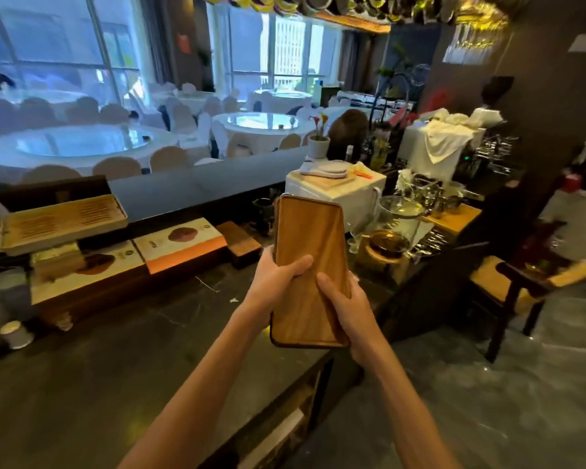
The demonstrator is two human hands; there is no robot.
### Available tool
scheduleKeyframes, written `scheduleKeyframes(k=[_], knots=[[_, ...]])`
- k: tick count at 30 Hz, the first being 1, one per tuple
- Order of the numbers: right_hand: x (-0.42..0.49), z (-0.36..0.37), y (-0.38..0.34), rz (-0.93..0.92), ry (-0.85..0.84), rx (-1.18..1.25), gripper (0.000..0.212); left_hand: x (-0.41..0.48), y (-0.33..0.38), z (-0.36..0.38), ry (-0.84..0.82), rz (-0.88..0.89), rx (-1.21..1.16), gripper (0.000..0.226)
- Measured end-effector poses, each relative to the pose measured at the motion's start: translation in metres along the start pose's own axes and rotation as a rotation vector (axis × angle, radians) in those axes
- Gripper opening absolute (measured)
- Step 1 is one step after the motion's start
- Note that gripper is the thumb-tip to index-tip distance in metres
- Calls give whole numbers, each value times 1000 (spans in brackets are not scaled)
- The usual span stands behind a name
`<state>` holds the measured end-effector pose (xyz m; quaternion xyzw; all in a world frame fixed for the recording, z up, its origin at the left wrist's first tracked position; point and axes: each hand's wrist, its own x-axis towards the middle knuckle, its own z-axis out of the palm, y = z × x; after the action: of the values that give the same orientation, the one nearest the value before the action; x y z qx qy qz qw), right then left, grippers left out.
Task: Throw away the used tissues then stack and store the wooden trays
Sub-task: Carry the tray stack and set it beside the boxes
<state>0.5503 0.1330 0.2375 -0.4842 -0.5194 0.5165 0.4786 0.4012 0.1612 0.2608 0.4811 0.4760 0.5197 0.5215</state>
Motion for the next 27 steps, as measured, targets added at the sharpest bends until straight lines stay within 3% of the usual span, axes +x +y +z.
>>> scheduleKeyframes(k=[9,17,19,23,27], knots=[[169,-15,33,27,-55,-52,70,116,-57,7,199,-98,100,73],[328,3,37,195,-358,-123,98,254,-70,-36,368,-69,-11,67],[353,12,46,213,-337,-132,90,277,-80,-41,388,-112,-30,69],[416,29,67,210,-375,-65,56,334,-103,-58,454,-202,-61,67],[482,39,91,306,-462,-37,57,387,-122,-72,536,-269,-57,73]])
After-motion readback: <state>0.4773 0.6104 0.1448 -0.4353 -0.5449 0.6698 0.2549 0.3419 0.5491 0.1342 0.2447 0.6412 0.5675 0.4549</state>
